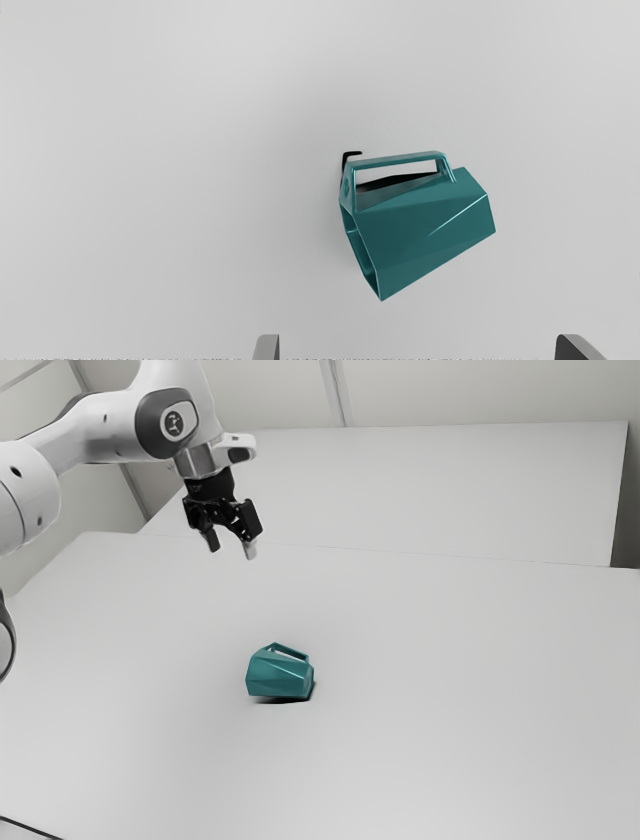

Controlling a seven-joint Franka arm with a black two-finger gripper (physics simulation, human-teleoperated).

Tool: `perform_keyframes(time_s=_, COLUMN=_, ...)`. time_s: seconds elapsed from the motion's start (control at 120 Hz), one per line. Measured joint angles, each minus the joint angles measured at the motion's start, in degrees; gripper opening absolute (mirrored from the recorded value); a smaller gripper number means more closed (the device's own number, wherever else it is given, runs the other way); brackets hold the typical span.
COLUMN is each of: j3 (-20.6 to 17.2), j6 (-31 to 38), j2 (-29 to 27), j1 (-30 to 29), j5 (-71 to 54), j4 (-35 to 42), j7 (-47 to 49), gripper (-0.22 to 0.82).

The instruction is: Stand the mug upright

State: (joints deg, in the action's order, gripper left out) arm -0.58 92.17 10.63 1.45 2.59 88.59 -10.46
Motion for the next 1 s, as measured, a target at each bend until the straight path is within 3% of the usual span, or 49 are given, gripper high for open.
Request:
perform_keyframes(time_s=0.267, j3=0.41, j6=-0.59, j2=-0.18, j1=0.13, j5=0.03, j4=0.79, j7=1.41, gripper=0.6)
perform_keyframes(time_s=0.458, j3=11.36, j6=0.55, j2=-1.91, j1=0.68, j5=8.07, j4=11.02, j7=0.66, gripper=0.6)
perform_keyframes(time_s=0.6, j3=15.29, j6=2.67, j2=-1.23, j1=0.05, j5=16.73, j4=16.62, j7=-2.54, gripper=0.6)
perform_keyframes(time_s=1.0, j3=16.85, j6=6.8, j2=6.18, j1=-1.31, j5=37.14, j4=23.22, j7=-13.05, gripper=0.6)
